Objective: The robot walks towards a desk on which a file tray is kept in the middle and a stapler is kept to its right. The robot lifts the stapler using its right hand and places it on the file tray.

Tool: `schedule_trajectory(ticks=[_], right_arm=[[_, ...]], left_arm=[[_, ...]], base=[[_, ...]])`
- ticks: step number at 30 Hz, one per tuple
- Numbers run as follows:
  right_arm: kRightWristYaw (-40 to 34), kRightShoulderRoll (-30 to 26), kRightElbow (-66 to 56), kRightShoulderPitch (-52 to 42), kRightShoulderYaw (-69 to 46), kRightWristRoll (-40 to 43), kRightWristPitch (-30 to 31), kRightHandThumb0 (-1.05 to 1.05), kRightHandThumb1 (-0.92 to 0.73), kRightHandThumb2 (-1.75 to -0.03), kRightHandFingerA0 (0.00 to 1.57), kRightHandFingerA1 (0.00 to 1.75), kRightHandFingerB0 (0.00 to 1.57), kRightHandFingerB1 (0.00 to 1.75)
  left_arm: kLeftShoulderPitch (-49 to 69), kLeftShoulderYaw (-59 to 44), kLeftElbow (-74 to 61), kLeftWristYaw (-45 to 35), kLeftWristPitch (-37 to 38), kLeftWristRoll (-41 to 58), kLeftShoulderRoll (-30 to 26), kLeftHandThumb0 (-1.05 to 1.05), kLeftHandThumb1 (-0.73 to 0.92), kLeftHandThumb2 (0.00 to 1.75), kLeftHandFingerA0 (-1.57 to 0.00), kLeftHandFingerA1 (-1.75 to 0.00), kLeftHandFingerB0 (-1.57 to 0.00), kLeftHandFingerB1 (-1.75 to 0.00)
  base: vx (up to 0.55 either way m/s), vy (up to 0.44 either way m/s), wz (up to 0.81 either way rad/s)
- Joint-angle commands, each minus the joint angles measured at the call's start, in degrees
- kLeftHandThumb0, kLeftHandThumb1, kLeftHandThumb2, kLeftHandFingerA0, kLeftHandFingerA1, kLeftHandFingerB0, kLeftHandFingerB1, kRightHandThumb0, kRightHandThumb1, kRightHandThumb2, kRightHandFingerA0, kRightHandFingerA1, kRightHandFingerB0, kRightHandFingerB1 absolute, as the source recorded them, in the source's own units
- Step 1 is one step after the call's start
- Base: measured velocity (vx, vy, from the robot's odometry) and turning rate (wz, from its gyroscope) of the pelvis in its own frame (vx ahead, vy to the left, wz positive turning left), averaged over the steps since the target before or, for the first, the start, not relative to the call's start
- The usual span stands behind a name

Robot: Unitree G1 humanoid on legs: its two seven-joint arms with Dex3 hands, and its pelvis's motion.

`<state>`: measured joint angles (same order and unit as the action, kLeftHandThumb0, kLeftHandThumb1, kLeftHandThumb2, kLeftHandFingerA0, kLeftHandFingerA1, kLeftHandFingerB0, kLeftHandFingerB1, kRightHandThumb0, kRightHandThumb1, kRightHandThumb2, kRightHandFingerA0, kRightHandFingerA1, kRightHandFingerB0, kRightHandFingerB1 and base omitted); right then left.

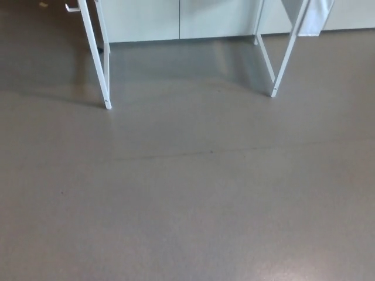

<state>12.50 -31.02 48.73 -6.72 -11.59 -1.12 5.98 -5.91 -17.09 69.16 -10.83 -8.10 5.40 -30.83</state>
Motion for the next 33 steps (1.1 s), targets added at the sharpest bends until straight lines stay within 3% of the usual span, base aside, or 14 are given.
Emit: schedule_trajectory(ticks=[1, 2, 5, 8, 9, 11, 12, 18, 19, 20, 23, 27, 30, 33], right_arm=[[0.7, -0.9, -0.4, 0.1, 0.8, -0.5, 0.1, -0.6, -0.81, -0.72, 0.0, 0.0, 0.0, 0.0], [0.2, -0.7, -0.3, 0.1, 0.8, -0.5, -0.1, -0.56, -0.79, -0.73, 0.0, 0.0, 0.0, 0.0], [-1.4, -0.8, -3.0, -1.1, 1.4, -1.8, 0.6, -0.6, -0.77, -0.74, 0.0, 0.0, 0.0, 0.0], [-1.5, -0.3, -3.7, -1.4, 0.5, -0.7, 0.8, -0.56, -0.77, -0.75, 0.0, 0.0, 0.0, 0.0], [-1.3, -0.3, -4.0, -1.5, 0.5, -0.6, 1.0, -0.57, -0.78, -0.74, 0.0, 0.0, 0.0, 0.0], [-0.9, -0.6, -4.6, -1.6, 0.7, -0.7, 1.7, -0.57, -0.78, -0.74, 0.0, 0.0, 0.0, 0.0], [0.0, -0.8, -4.4, -1.9, 0.7, -0.5, 0.2, -0.58, -0.78, -0.76, 0.0, 0.0, 0.0, 0.0], [1.2, -0.1, -3.2, -1.9, -0.9, 1.2, -1.2, -0.61, -0.77, -0.79, 0.0, 0.0, 0.0, 0.0], [1.4, -0.1, -3.5, -2.0, -1.1, 1.3, -1.1, -0.64, -0.75, -0.79, 0.0, 0.0, 0.0, 0.0], [1.3, 0.0, -3.7, -2.2, -1.2, 1.3, -1.0, -0.62, -0.77, -0.78, 0.0, 0.0, 0.0, 0.0], [0.1, -0.3, -2.6, -1.4, 0.2, -0.5, -1.0, -0.61, -0.79, -0.75, 0.0, 0.0, 0.0, 0.0], [0.5, 0.1, -2.9, -1.8, -0.7, 0.7, -1.5, -0.59, -0.75, -0.78, 0.0, 0.0, 0.0, 0.0], [0.2, 0.3, -1.3, -1.0, -0.8, 0.7, -1.8, -0.59, -0.74, -0.79, 0.0, 0.0, 0.0, 0.0], [-0.2, 0.8, -1.5, -0.8, -1.3, 1.3, -1.0, -0.58, -0.75, -0.8, 0.0, 0.0, 0.0, 0.0]], left_arm=[[0.5, 0.0, -0.5, 0.7, -0.5, 0.3, -0.3, -0.82, 0.56, 1.08, -0.23, -0.72, -0.11, -0.63], [0.6, 0.0, -0.5, 0.8, -0.3, 0.3, -0.2, -0.81, 0.77, 0.69, -0.18, -0.87, -0.14, -0.71], [0.9, -0.2, -0.7, 0.3, 0.3, 0.7, -0.1, -0.52, 0.54, 1.15, -0.08, -0.63, -0.02, -0.58], [0.3, -0.1, 0.2, 0.3, 0.0, 0.5, -0.3, -0.78, 0.78, 0.7, -0.15, -0.83, -0.11, -0.68], [0.2, -0.2, 0.5, 0.0, 0.5, 0.6, -0.3, -0.49, 0.57, 1.16, -0.1, -0.63, -0.02, -0.57], [0.2, -0.3, 0.5, -0.5, 0.8, 0.8, -0.3, -0.49, 0.57, 1.16, -0.1, -0.63, -0.02, -0.57], [0.0, 0.1, 0.9, 0.0, 0.8, 0.2, -0.3, -0.79, 0.78, 0.68, -0.2, -0.79, -0.12, -0.67], [-0.1, 0.8, -0.2, 0.0, -0.1, -0.3, -0.7, -0.84, 0.56, 1.06, -0.26, -0.73, -0.15, -0.64], [-0.2, 0.8, -0.2, 0.2, -0.3, -0.2, -0.8, -0.79, 0.78, 0.68, -0.27, -0.84, -0.14, -0.67], [-0.3, 0.6, -0.2, 0.2, -0.6, 0.1, -0.8, -0.83, 0.55, 1.05, -0.29, -0.75, -0.14, -0.64], [-0.2, -0.4, -0.8, -0.1, -1.1, 1.3, -0.7, -0.78, 0.76, 0.7, -0.2, -0.8, -0.14, -0.68], [0.1, -0.1, -1.3, -1.1, -0.6, 0.9, -0.9, -0.51, 0.57, 1.17, -0.08, -0.62, -0.02, -0.58], [-0.5, -0.5, -0.6, -0.3, -0.7, 0.9, -0.9, -0.79, 0.76, 0.7, -0.19, -0.79, -0.13, -0.68], [-0.6, -0.4, -1.0, 0.0, -1.2, 0.7, -0.9, -0.49, 0.54, 1.15, -0.11, -0.63, -0.04, -0.58]], base=[[0.2, -0.122, 0.1], [0.2, -0.147, 0.05], [0.21, -0.186, 0.01], [0.24, -0.181, 0.13], [0.22, -0.151, -0.11], [0.12, -0.123, -0.04], [0.1, -0.095, -0.05], [0.19, -0.011, -0.06], [0.23, 0.109, 0.03], [0.37, 0.18, 0.54], [0.31, 0.127, -0.06], [0.2, -0.042, 0.08], [0.19, -0.129, 0.08], [0.18, -0.252, 0.1]])
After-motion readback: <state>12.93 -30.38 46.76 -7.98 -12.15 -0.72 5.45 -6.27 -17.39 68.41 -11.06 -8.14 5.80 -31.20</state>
